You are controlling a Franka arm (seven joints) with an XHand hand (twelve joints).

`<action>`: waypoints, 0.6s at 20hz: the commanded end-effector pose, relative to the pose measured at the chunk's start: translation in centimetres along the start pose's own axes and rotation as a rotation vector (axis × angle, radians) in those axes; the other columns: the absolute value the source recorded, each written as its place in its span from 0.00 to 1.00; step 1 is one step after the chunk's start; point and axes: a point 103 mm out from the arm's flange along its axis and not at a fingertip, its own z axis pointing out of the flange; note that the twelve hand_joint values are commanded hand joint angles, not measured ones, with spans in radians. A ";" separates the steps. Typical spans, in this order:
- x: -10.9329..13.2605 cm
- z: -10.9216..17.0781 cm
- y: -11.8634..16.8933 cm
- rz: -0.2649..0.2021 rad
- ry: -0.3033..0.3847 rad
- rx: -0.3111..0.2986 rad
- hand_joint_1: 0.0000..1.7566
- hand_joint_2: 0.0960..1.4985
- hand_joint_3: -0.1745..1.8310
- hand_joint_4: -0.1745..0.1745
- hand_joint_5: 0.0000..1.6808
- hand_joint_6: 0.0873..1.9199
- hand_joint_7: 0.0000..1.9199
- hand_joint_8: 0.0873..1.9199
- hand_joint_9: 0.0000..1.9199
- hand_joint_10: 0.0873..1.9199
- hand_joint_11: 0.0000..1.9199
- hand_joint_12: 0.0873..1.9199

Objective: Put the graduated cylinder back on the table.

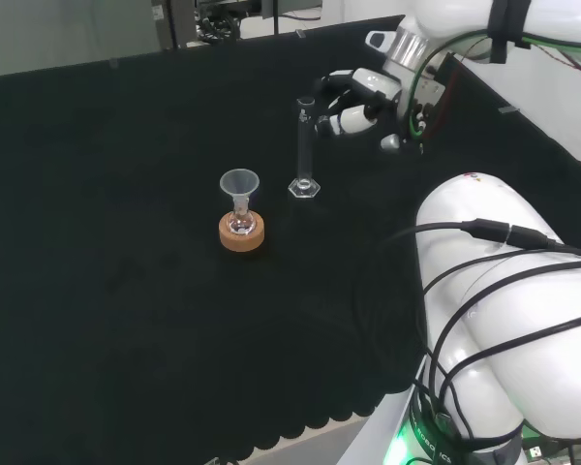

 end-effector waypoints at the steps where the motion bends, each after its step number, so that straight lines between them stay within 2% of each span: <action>1: 1.9 -5.5 -4.2 0.028 -0.092 -0.030 0.45 0.57 0.00 0.29 0.21 0.07 0.11 0.32 0.36 0.00 0.11 0.71; 3: 2.8 -7.0 -5.3 0.036 -0.135 -0.036 0.45 0.57 0.00 0.30 0.21 0.06 0.10 0.32 0.35 0.00 0.11 0.71; 5: 4.0 -8.5 -6.4 0.076 -0.180 -0.012 0.44 0.57 0.00 0.30 0.21 0.05 0.10 0.32 0.35 0.00 0.10 0.71; 12: 8.2 -11.8 -9.2 0.111 -0.246 -0.022 0.43 0.61 0.00 0.30 0.20 0.01 0.10 0.32 0.33 0.00 0.09 0.72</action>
